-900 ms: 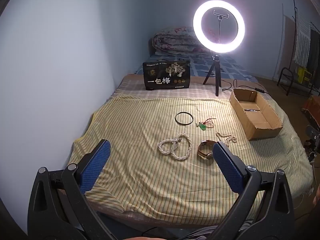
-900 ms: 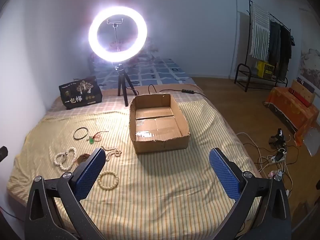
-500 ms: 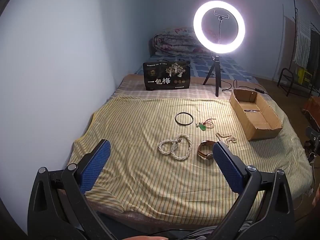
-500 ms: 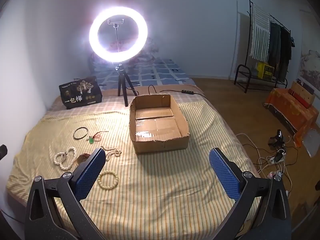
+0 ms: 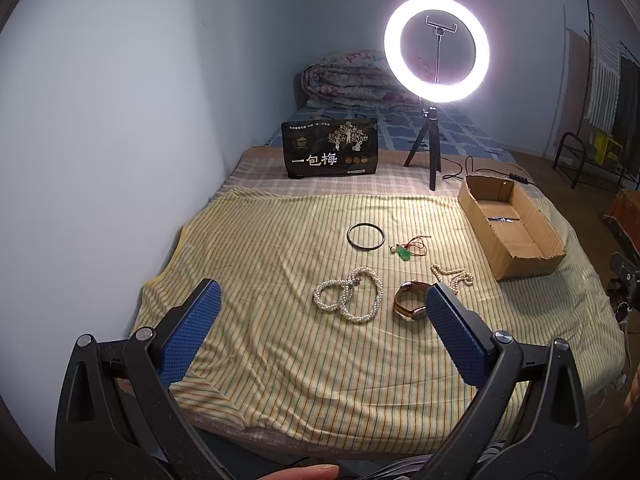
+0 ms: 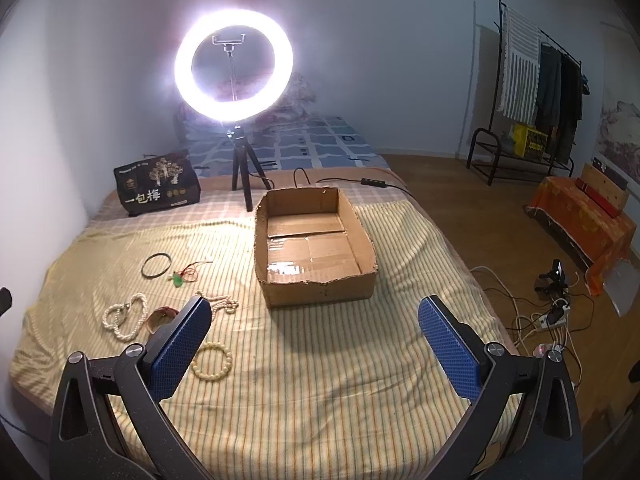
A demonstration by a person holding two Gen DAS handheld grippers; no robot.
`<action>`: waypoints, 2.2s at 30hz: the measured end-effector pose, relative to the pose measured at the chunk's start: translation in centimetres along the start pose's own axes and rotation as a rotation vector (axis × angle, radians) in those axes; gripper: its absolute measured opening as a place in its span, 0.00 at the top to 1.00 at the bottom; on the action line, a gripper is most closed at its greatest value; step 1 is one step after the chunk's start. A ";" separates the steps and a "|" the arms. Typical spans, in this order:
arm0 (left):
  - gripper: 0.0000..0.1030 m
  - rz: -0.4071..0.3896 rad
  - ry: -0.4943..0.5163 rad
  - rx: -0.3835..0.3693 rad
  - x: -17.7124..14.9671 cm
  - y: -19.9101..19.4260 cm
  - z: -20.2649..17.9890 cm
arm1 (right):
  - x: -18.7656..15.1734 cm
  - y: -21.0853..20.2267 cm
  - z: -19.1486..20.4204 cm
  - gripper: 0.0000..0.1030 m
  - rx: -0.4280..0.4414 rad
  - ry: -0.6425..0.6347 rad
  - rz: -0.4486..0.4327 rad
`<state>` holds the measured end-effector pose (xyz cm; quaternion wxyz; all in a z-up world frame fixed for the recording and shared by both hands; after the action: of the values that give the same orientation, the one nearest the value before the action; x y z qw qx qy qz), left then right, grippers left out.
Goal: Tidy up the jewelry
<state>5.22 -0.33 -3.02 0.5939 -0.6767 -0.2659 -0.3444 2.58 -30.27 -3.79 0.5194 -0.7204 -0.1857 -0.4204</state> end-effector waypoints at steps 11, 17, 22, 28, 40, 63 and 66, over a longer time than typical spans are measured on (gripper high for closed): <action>0.00 0.009 -0.009 0.003 0.6 0.7 0.2 | 0.6 0.2 -0.1 0.00 -0.006 0.006 0.009; 0.00 0.012 -0.025 0.011 1.2 0.8 0.7 | 1.0 0.0 -0.2 0.00 -0.005 0.008 0.011; 0.00 0.028 -0.025 0.022 1.1 0.8 0.9 | 1.1 0.1 -0.2 0.00 -0.004 0.008 0.017; 0.00 0.038 -0.008 0.002 1.1 0.7 0.3 | 1.1 0.1 -0.4 0.00 -0.006 0.009 0.025; 0.00 0.025 0.042 -0.022 1.6 0.6 -0.6 | 0.8 0.7 -1.0 0.00 -0.010 0.012 0.047; 0.00 0.046 0.042 -0.033 1.2 3.2 0.5 | 1.3 1.1 0.8 0.00 -0.009 -0.027 0.040; 0.00 0.044 0.061 -0.027 1.1 3.4 0.7 | 1.4 1.3 1.1 0.00 -0.007 -0.033 0.040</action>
<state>8.64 -0.22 -4.33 0.6000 -0.6795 -0.2280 -0.3554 4.73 -29.96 -3.57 0.5221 -0.7326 -0.1785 -0.3985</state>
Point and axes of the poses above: each gripper's, at about its wrist camera, not at the fingertips, and y roughly the way its jaws point, z to its left, x to its top, the point moved 5 cm from there along y, roughly the way its jaws point, and after that the axes turned 8 degrees about -x, right-handed, at the moved point
